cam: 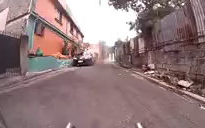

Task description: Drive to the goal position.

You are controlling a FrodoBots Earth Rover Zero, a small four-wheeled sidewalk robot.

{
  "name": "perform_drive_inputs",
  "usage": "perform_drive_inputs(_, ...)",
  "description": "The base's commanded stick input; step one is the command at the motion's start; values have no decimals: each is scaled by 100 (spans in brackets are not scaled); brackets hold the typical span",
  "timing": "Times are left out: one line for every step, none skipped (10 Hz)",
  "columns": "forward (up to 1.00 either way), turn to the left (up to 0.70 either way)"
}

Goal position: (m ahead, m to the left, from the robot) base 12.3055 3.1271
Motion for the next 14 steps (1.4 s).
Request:
perform_drive_inputs(100, 0)
perform_drive_inputs(100, 0)
perform_drive_inputs(100, 0)
perform_drive_inputs(100, 0)
perform_drive_inputs(100, 0)
perform_drive_inputs(100, 0)
perform_drive_inputs(100, 0)
perform_drive_inputs(100, 0)
perform_drive_inputs(100, 0)
perform_drive_inputs(100, 0)
perform_drive_inputs(100, 0)
perform_drive_inputs(100, 0)
perform_drive_inputs(100, 0)
perform_drive_inputs(100, 0)
